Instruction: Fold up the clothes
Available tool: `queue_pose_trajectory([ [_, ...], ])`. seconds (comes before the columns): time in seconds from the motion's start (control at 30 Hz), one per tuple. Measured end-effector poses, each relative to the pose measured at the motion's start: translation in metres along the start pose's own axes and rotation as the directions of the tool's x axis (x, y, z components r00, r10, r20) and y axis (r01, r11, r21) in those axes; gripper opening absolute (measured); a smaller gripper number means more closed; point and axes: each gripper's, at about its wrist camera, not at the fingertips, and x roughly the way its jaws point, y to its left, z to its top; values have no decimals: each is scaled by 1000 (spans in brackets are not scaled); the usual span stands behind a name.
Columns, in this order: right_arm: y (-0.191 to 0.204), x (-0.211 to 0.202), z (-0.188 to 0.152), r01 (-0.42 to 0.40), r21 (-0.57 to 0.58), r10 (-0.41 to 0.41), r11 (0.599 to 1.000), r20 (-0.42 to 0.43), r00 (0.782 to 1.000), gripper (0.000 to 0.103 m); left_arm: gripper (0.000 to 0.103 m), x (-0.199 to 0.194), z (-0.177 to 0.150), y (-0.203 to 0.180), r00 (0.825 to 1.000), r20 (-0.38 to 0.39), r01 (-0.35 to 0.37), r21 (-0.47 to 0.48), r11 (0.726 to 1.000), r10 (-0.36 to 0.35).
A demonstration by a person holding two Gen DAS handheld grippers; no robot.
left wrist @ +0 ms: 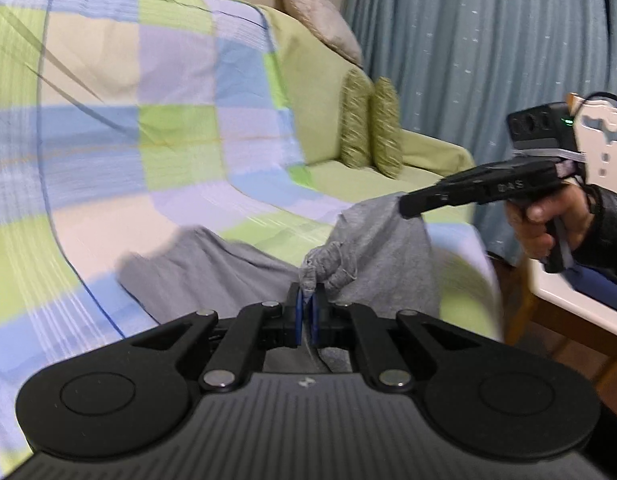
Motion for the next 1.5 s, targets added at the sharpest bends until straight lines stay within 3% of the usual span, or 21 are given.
queue_pose_trajectory([
  [0.2,-23,59,31,34,-21,-33,999,17,999,1,3,42,23,70,994,-35,-101,-77,992,99],
  [0.37,-57,135,34,69,3,-69,998,-82,994,1,3,87,4,119,979,-152,-158,-158,975,134],
  [0.47,-69,157,26,58,43,-51,997,-139,989,1,4,91,-3,130,984,-138,-135,-186,973,111],
  [0.6,-68,163,15,-1,58,9,998,-135,991,7,5,94,-8,130,985,-143,-124,-159,979,101],
  [0.7,-66,169,10,-33,63,41,997,-131,991,27,5,92,-11,127,986,-135,-118,-140,983,99],
  [0.77,-63,172,8,-28,53,35,998,-141,989,27,5,85,-13,117,987,-112,-125,-82,989,115],
  [0.87,-52,173,7,-21,-15,19,1000,-133,991,27,5,71,-18,90,987,-69,-137,98,986,144],
  [0.93,-43,172,5,-29,-75,19,997,-131,991,27,5,69,-26,78,985,-104,-122,160,979,140],
  [1.0,-33,171,4,-76,-122,60,990,-134,989,27,5,70,-33,72,980,-133,-119,199,973,147],
  [1.07,-20,169,3,-175,-159,147,972,-170,974,24,6,71,-37,71,979,-141,-120,201,972,150],
  [1.1,-15,168,3,-177,-185,145,967,-174,974,19,6,71,-36,72,979,-143,-118,190,975,147],
  [1.2,-15,170,9,-78,-216,47,973,-144,988,20,6,72,-35,73,979,-146,-116,184,976,144],
  [1.27,-21,173,14,-12,-205,-14,979,-125,992,26,6,72,-35,74,979,-144,-114,179,977,141],
  [1.4,-35,190,15,15,-170,-47,985,-182,982,28,8,70,-37,79,982,-136,-112,156,981,134],
  [1.43,-37,196,13,28,-168,-60,985,-193,979,23,8,70,-37,80,982,-135,-113,144,983,132],
  [1.5,-34,191,11,31,-179,-62,983,-166,984,1,9,70,-37,82,982,-136,-114,132,985,131],
])
